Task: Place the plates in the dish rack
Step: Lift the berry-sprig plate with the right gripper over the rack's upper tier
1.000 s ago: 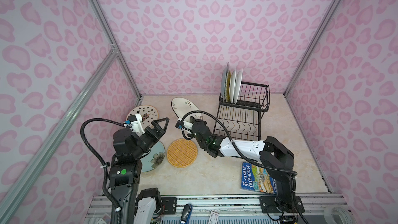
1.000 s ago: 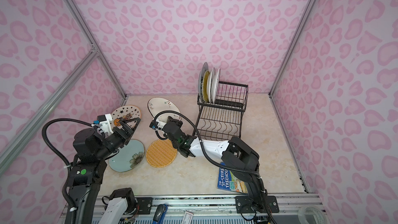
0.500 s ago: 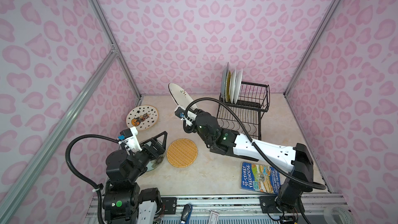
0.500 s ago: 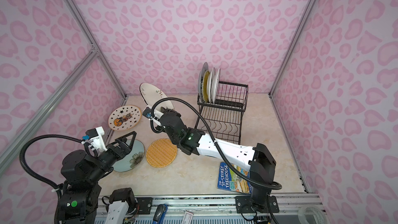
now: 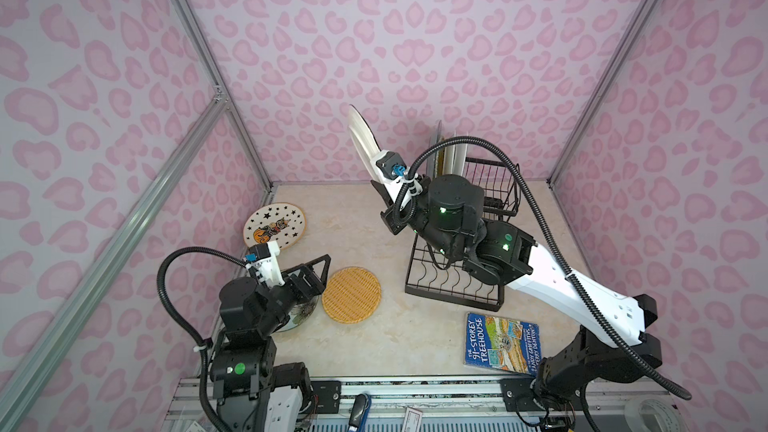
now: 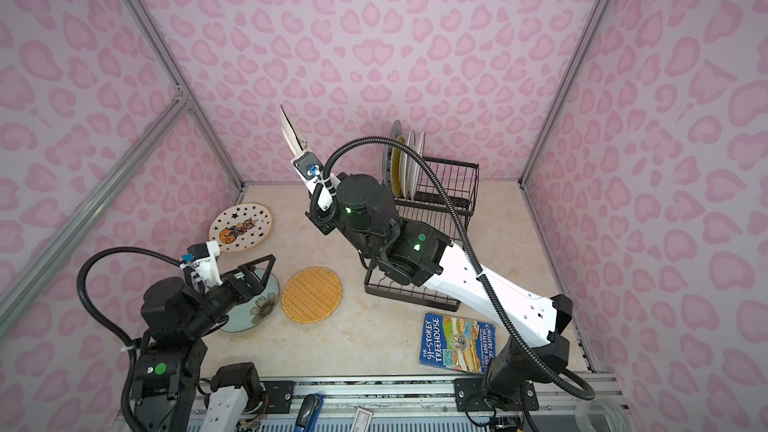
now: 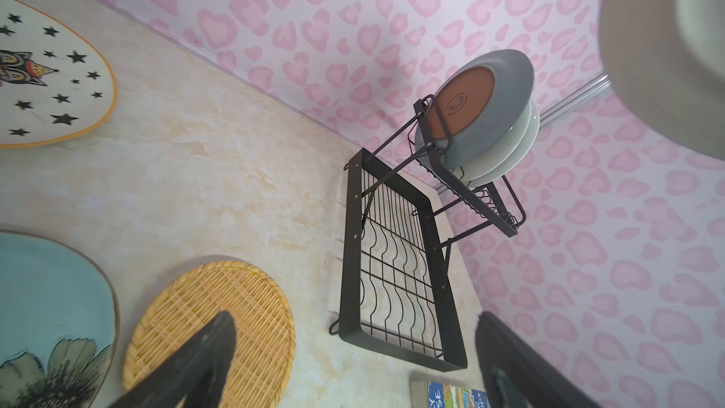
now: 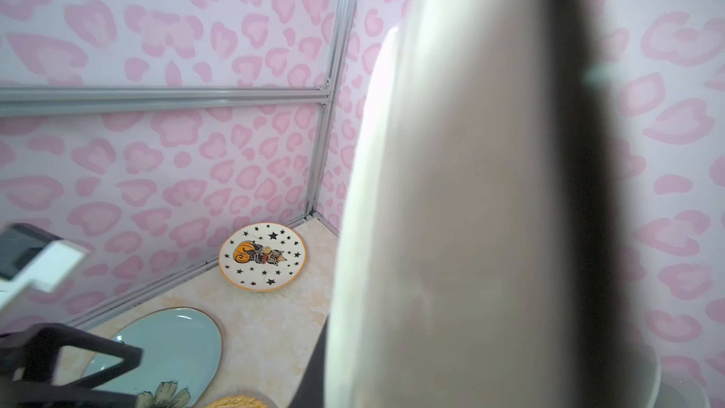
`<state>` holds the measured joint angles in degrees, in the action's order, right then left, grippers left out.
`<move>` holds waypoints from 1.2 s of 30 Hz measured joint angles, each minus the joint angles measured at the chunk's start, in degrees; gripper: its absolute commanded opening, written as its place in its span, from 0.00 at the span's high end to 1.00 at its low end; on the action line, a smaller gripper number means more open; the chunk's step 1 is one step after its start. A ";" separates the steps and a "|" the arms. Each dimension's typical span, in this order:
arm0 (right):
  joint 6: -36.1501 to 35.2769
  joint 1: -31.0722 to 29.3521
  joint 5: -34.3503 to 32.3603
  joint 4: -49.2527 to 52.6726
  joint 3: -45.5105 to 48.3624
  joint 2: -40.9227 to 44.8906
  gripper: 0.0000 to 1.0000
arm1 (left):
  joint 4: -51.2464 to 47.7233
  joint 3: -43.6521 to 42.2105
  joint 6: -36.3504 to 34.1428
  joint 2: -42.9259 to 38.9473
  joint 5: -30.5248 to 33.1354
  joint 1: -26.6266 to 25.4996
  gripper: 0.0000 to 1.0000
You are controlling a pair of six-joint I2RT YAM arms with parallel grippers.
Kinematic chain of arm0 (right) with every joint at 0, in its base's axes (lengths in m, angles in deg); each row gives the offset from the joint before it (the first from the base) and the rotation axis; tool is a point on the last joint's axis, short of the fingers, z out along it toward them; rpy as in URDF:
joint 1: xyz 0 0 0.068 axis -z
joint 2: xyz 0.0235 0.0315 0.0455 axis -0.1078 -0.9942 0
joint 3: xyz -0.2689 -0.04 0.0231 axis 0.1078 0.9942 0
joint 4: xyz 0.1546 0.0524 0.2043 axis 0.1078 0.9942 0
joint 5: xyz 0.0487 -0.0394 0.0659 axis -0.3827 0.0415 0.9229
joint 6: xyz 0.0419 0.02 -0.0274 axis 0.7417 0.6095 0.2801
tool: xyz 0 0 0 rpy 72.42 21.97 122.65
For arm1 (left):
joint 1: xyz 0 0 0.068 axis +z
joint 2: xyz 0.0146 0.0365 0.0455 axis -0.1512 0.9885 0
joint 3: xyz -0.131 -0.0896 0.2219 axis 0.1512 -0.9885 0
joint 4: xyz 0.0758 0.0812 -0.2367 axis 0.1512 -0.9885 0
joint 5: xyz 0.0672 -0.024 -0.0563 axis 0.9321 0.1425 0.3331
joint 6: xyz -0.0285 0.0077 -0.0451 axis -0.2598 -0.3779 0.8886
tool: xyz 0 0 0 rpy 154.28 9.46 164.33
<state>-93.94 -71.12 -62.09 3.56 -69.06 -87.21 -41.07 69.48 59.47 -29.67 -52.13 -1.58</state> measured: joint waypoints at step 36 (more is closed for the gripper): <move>34.86 45.33 21.35 12.26 12.50 14.58 1.00 | 21.49 -8.31 -2.01 0.68 -11.10 -5.20 0.04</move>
<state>-59.08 -25.79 -40.74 15.83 -56.56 -72.63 -19.59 61.17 57.46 -28.99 -63.23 -6.78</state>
